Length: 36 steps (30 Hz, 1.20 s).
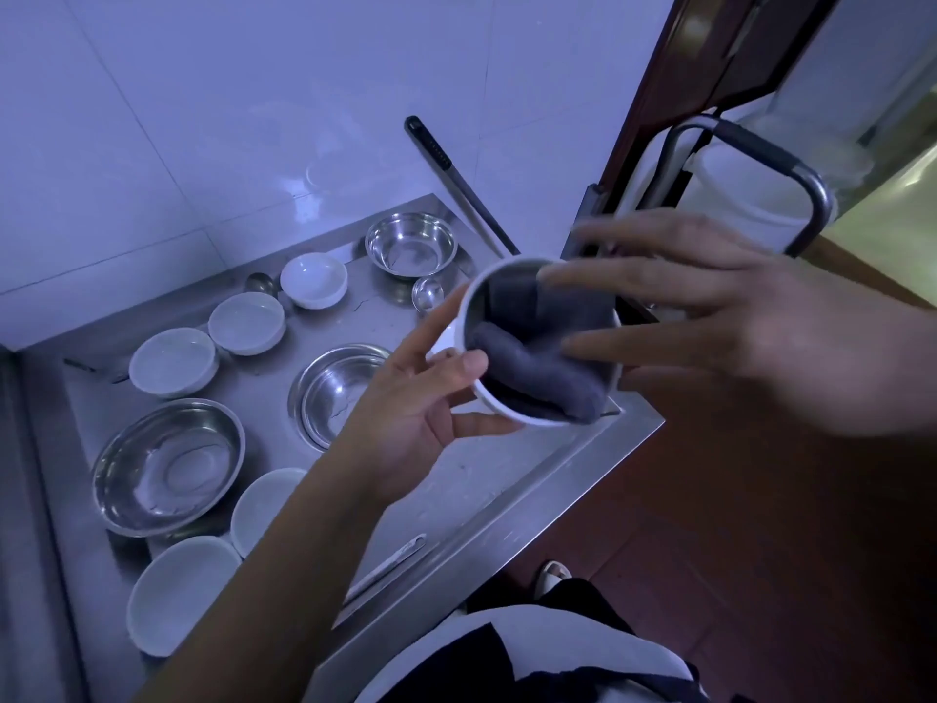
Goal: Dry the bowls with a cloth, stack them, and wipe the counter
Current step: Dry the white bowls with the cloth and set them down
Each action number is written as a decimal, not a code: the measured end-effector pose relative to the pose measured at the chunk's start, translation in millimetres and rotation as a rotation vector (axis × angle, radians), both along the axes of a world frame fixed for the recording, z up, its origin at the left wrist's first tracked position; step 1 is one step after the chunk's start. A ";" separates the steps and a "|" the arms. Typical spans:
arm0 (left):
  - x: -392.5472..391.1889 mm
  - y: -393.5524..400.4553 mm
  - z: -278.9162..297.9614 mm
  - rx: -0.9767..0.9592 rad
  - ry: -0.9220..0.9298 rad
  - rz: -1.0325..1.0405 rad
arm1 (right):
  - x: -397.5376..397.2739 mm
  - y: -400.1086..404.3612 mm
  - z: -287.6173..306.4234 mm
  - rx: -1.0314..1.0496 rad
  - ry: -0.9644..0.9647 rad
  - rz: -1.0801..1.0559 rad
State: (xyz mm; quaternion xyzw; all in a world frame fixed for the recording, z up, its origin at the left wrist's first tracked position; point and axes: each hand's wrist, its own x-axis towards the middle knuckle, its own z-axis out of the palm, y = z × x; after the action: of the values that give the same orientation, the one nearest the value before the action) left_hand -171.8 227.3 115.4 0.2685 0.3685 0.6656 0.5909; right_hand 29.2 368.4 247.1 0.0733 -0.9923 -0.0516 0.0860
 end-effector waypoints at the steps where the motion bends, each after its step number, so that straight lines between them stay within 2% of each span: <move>1: 1.0 -1.0 2.6 0.001 0.017 -0.024 | -5.3 -1.5 2.5 -0.030 -0.050 0.041; 3: 3.9 -4.1 8.6 0.000 0.048 -0.043 | -11.7 -6.5 1.0 -0.061 -0.109 0.077; 6: 7.6 -11.4 14.9 -0.009 0.092 0.003 | -8.1 -16.1 -16.2 0.014 -0.013 -0.007; 9: 17.3 -17.9 13.9 0.011 0.109 0.082 | -5.3 -32.4 -39.8 0.024 0.142 -0.210; 12: 23.6 -23.5 8.0 0.005 0.149 0.161 | -16.5 -56.8 -62.7 -0.129 0.301 -0.451; 15: 23.8 -29.9 0.1 -0.016 0.189 0.194 | -31.1 -75.3 -71.2 -0.405 0.362 -0.682; 17: 23.2 -32.7 -3.5 -0.018 0.206 0.218 | -39.5 -78.0 -75.2 -0.713 0.316 -0.846; 21: 19.7 -33.9 -6.3 -0.041 0.280 0.274 | -59.1 -73.8 -71.2 -1.442 0.311 -1.043; 22: 18.2 -33.7 -6.5 -0.054 0.294 0.278 | -62.3 -71.3 -69.3 -1.569 0.299 -1.079; 23: 16.5 -33.2 -7.0 -0.065 0.291 0.284 | -64.2 -69.2 -68.2 -1.609 0.277 -1.079; 25: 13.3 -32.1 -8.1 -0.078 0.221 0.289 | -64.6 -64.5 -70.3 -1.419 0.236 -0.983; 29: 7.3 -35.2 -13.7 -0.062 0.056 0.229 | -61.7 -60.7 -67.7 -0.645 0.115 -0.664; 34: 3.8 -40.8 -20.2 -0.042 0.016 0.061 | -57.9 -43.3 -61.8 -0.215 -0.143 -0.173; 36: 3.5 -40.8 -22.9 -0.080 -0.003 0.025 | -55.8 -32.9 -64.8 -0.027 -0.158 -0.024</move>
State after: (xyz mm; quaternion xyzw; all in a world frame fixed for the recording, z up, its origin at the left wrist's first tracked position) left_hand -168.3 186.5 92.5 0.2389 0.3974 0.6581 0.5932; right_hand -26.6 335.5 182.3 0.0641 -0.9974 -0.0334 0.0080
